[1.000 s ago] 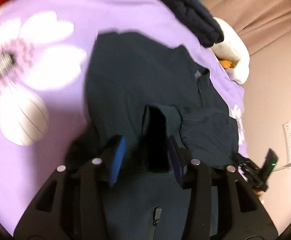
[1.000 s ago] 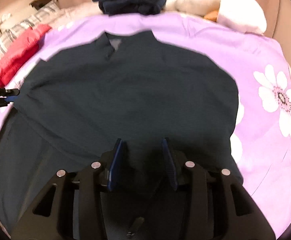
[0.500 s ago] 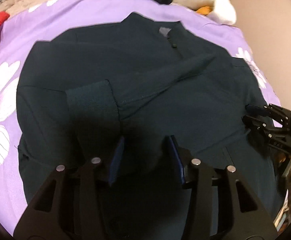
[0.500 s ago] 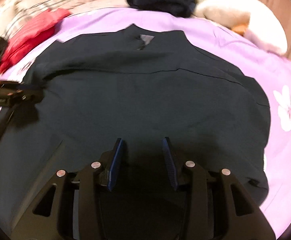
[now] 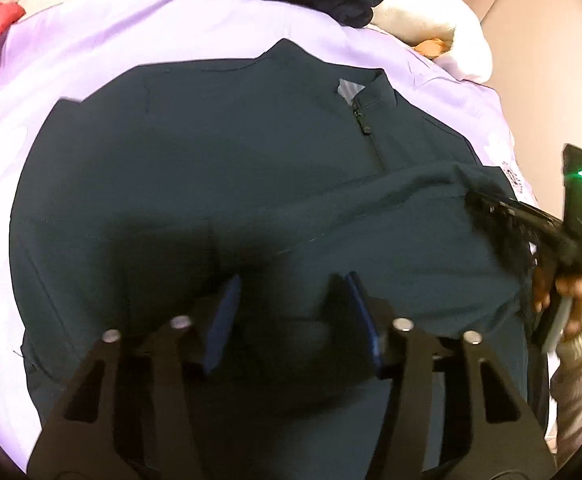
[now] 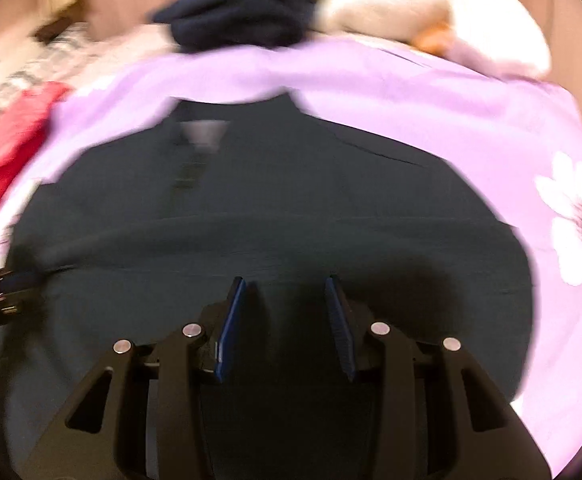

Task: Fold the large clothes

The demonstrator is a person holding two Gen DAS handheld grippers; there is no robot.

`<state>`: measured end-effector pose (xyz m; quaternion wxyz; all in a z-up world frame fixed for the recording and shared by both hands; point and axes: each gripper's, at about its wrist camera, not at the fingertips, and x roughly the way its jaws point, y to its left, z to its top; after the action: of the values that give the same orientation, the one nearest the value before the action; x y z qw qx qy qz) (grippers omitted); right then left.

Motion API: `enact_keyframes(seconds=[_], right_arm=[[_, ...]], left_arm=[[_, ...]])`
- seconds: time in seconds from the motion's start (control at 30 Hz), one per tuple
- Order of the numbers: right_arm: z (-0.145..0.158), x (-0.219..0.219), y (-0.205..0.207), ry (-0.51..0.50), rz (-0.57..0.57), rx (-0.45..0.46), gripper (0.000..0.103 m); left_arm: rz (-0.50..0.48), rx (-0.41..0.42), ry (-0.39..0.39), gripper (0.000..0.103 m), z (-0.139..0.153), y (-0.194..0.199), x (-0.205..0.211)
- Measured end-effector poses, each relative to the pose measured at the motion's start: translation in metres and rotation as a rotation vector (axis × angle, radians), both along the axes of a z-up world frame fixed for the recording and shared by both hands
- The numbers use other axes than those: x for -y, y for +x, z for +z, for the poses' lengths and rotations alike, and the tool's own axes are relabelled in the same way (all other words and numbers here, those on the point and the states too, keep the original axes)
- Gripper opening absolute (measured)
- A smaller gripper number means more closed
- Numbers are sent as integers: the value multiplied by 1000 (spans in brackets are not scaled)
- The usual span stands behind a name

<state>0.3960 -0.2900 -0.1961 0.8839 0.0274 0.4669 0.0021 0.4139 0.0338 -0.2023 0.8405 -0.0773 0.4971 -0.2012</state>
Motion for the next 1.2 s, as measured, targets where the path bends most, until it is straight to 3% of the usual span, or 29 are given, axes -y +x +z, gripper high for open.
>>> enact_keyframes(seconds=[0.1,0.2,0.3,0.4,0.5,0.6,0.7,0.8,0.9,1.1,1.2], right_arm=[[-6,56,-12,-34,-143,-10,41],[4,87,-35,-85,-268,-2,41],[29,83,-67,5,-207,87,42],[36,41,-93,48,-30,122,42],[16,6,-104,-21,79,64,42],[-4,7,-111,-93,78,31,42],[4,33,-126,-84,-28,9,42],[17,51,-152,-96,-98,3,44],[35,66,-193,-9,-114,45,46],[37,63,-277,175,-110,63,61],[37,58,-304,246,-111,50,62]], left_arm=[[-9,-6,-52,49,2,-4,-14],[3,-9,-55,49,8,-5,-15],[23,47,-10,73,25,-23,-14],[-27,113,17,75,39,-45,-2],[-67,111,120,75,28,-58,15],[-61,86,230,75,8,-63,15],[-10,53,248,75,5,-71,-9],[68,11,181,76,11,-91,-49],[142,10,95,89,22,-125,-87],[230,-7,-61,97,27,-204,-148],[259,-42,-169,97,21,-242,-170]])
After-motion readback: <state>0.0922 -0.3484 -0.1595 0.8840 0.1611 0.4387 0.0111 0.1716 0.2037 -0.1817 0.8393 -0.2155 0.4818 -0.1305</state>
